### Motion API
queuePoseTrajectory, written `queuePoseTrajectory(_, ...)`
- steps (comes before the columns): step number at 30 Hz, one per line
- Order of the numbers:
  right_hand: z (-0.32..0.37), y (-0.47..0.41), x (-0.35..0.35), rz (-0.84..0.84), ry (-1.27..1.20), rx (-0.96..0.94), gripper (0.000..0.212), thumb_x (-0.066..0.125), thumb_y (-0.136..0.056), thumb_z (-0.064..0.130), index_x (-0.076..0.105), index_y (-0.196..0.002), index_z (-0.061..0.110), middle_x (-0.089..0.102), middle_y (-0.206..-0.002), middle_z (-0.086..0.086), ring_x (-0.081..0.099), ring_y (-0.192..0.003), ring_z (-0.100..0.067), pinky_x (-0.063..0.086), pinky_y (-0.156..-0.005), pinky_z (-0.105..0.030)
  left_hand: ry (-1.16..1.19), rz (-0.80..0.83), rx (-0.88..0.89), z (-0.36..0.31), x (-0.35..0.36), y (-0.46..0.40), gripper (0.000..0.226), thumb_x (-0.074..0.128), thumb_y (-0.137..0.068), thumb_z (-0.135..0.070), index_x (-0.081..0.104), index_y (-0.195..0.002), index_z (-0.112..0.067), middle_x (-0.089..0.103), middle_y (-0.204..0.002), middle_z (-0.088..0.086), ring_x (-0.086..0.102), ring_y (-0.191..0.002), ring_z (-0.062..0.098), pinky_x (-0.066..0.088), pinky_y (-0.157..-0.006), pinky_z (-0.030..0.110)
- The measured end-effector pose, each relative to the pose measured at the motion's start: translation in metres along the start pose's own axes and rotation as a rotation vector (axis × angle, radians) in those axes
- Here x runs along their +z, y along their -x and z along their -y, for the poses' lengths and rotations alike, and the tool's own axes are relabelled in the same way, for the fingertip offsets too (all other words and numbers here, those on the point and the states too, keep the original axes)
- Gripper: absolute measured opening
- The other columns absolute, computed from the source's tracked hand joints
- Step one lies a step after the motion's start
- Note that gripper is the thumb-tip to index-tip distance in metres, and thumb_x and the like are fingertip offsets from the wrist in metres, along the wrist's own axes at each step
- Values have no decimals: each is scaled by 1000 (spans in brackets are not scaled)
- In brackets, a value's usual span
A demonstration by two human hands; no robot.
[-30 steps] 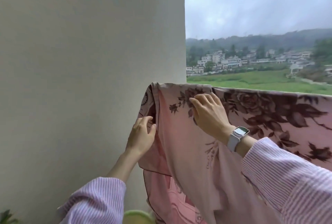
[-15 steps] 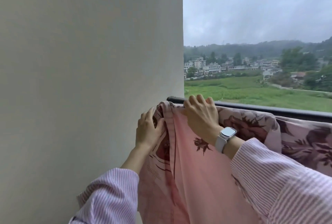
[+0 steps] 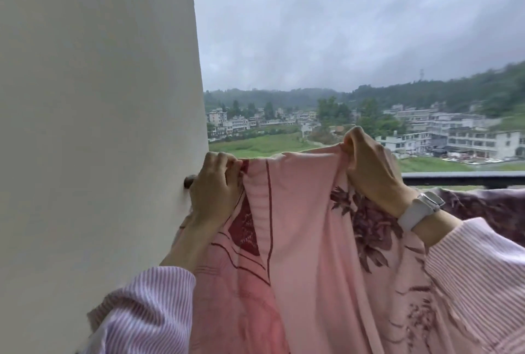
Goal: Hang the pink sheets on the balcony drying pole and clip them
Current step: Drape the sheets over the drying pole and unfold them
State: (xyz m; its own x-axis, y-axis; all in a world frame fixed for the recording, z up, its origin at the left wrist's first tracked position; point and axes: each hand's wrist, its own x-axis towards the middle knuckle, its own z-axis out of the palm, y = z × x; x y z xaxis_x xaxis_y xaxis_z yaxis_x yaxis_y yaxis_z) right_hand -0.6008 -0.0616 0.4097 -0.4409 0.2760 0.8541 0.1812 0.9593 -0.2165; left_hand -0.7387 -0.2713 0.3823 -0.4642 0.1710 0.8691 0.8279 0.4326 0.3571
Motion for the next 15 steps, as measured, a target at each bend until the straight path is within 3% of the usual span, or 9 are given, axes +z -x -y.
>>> queuePoseTrajectory(3,-15,12,-19,-17,34,-84,3,48,-89,4,47,-91,5,59,-80,-12,44,-56,-22,23,-47,-23,-48,113,112,-32,16,12,62,24,-82,-62,55,-105,-13,58,-108,5,50,-104,22,31,-92,40)
queuePoseTrajectory(6,-28,21,-38,-17,46,-119,6,50,-90,10,53,-93,5,64,-87,-12,50,-59,-24,27,-52,-24,-80,309,308,-69,31,19,72,17,-80,-68,45,-126,-20,59,-118,2,50,-112,19,22,-104,45)
queuePoseTrajectory(9,-51,35,-62,90,-17,-80,18,50,-92,22,61,-99,11,67,-96,-4,60,-78,-24,38,-62,-28,-3,522,308,-106,52,29,56,32,-87,-61,52,-119,-20,61,-111,1,58,-97,22,41,-90,38)
queuePoseTrajectory(12,-92,63,-91,376,79,-62,32,49,-91,35,57,-116,18,63,-116,-3,58,-103,-22,42,-84,-33,108,421,259,-134,74,46,37,39,-91,-45,58,-101,-16,59,-99,3,58,-88,28,35,-72,32)
queuePoseTrajectory(15,-124,81,-102,357,148,-72,33,56,-87,33,56,-118,23,60,-122,0,54,-110,-24,39,-90,-35,187,389,104,-153,86,51,46,32,-87,-59,55,-109,-26,66,-102,7,58,-96,33,37,-76,37)
